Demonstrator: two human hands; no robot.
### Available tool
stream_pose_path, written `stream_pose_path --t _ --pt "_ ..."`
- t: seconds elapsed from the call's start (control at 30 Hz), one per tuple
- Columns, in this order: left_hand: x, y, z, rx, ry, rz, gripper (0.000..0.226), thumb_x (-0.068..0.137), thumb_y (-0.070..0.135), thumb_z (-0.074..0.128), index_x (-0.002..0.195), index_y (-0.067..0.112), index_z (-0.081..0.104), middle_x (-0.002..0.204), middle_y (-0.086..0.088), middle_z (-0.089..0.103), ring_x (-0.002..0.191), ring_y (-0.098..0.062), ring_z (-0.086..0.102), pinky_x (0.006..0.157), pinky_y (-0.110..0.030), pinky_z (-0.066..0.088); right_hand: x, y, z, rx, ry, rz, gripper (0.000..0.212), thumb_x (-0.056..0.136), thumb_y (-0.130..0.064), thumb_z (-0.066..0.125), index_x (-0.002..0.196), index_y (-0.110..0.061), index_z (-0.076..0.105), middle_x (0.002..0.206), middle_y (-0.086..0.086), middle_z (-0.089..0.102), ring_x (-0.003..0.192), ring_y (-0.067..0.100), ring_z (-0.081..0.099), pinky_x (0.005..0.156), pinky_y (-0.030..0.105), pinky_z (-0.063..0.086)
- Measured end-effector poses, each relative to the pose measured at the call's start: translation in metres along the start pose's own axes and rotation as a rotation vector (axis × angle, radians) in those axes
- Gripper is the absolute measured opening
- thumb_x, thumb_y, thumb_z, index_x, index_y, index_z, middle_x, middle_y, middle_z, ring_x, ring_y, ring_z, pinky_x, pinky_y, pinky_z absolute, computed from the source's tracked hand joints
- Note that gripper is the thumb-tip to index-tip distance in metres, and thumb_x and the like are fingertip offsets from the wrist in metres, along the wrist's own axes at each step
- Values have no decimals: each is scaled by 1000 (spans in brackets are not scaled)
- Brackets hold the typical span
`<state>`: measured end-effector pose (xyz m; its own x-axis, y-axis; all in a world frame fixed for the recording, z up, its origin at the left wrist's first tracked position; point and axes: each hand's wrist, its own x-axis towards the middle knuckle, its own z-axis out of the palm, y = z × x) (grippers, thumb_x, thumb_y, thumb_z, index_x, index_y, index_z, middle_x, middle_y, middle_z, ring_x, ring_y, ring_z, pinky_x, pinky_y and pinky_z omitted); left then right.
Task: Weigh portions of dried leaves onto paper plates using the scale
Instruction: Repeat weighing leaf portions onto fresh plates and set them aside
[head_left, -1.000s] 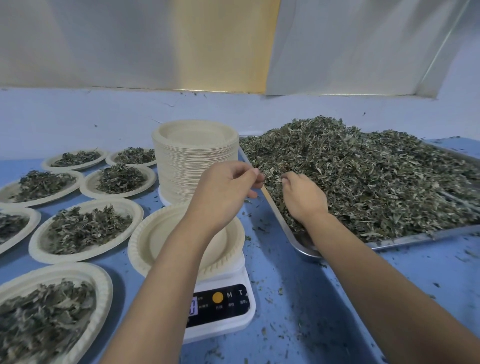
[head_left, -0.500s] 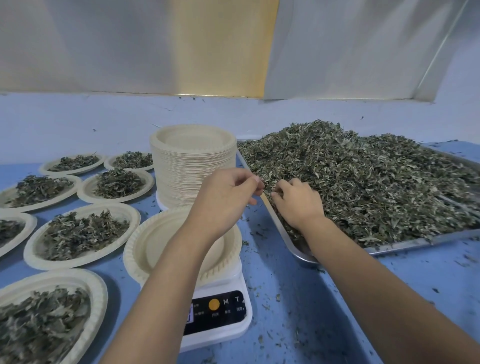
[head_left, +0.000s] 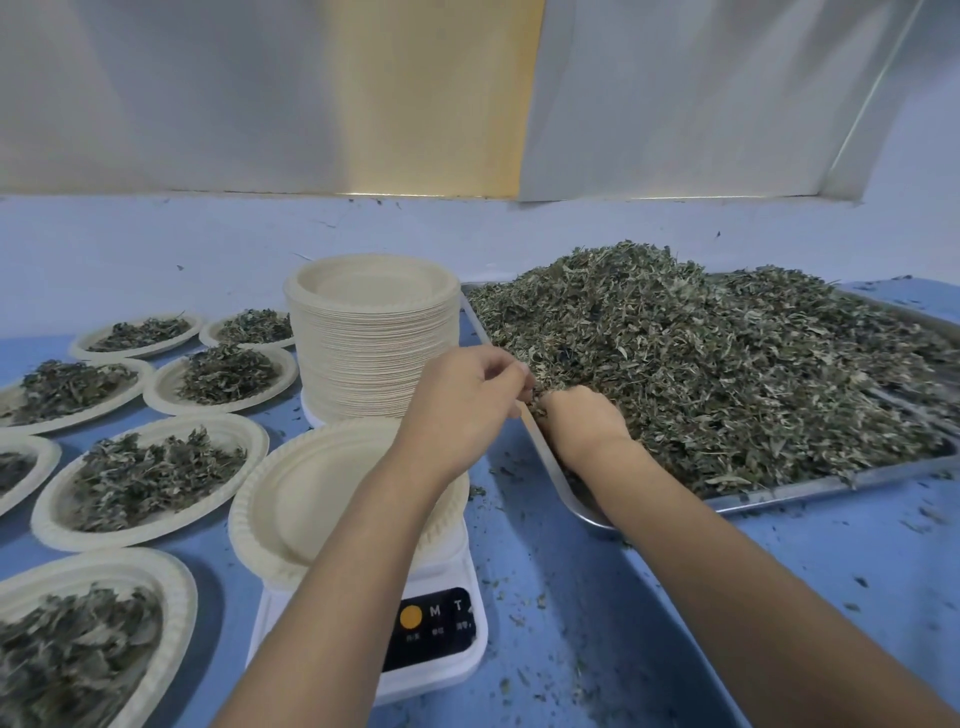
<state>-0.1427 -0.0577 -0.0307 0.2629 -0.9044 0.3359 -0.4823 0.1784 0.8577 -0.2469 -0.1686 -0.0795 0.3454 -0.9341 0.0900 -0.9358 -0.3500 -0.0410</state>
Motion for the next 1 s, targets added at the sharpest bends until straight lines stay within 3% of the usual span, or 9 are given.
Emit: stream_pose_path --t 0.17,0.3,0.43,0.53,0.63,0.7,0.8,0.9,1.0 --pt "2 1 3 -320 183 -214 26 90 13 48 74 15 68 74 0 72 60 -12 66 58 -20 47 -3 3 -3 42 85 -12 28 88 4 48 111 -5 63 111 18 61 106 37 58 72 34 41" --pt "5 3 6 -619 231 -425 25 92 10 45 77 7 65 75 -5 70 61 -12 63 51 -18 47 -1 11 -3 182 141 65 28 90 2 48 112 -5 64 108 21 62 101 38 59 70 32 41" --pt "12 2 20 -798 210 -554 25 96 11 39 92 2 62 104 -12 66 98 -22 64 76 -25 52 2 19 -7 481 222 145 28 94 -2 44 111 -4 67 98 19 67 88 33 63 71 31 51" --pt "19 1 36 -836 185 -601 31 98 15 38 118 -1 56 126 -15 57 119 -24 54 91 -29 46 -1 29 -11 694 317 196 22 96 -7 47 91 -3 68 83 16 67 62 24 51 45 23 32" --pt "25 3 51 -850 144 -641 40 100 20 37 133 0 47 137 -15 49 128 -25 45 100 -32 39 -5 37 -15 891 389 251 27 97 -13 51 120 -7 64 106 13 68 50 12 45 35 12 31" --pt "26 2 61 -872 127 -657 43 101 22 37 138 1 42 141 -15 45 132 -26 41 104 -33 37 -6 40 -17 972 411 259 35 97 -16 52 131 -8 56 115 11 66 49 8 42 35 9 32" --pt "28 0 71 -926 118 -671 48 101 24 36 144 2 33 148 -15 37 137 -25 35 109 -35 31 -6 43 -18 1056 430 262 36 97 -18 53 132 -10 56 104 3 66 49 8 43 37 11 33" --pt "33 -2 76 -957 129 -678 51 102 26 36 148 5 27 151 -14 32 139 -25 31 112 -35 28 -8 42 -22 1185 400 284 33 97 -19 53 127 -8 60 85 -2 59 58 10 47 60 24 44" --pt "37 -3 81 -965 135 -683 48 102 29 37 146 10 31 148 -11 37 132 -23 40 106 -33 34 -13 39 -25 1381 339 349 29 95 -14 54 117 5 58 106 29 63 84 32 60 80 43 50"
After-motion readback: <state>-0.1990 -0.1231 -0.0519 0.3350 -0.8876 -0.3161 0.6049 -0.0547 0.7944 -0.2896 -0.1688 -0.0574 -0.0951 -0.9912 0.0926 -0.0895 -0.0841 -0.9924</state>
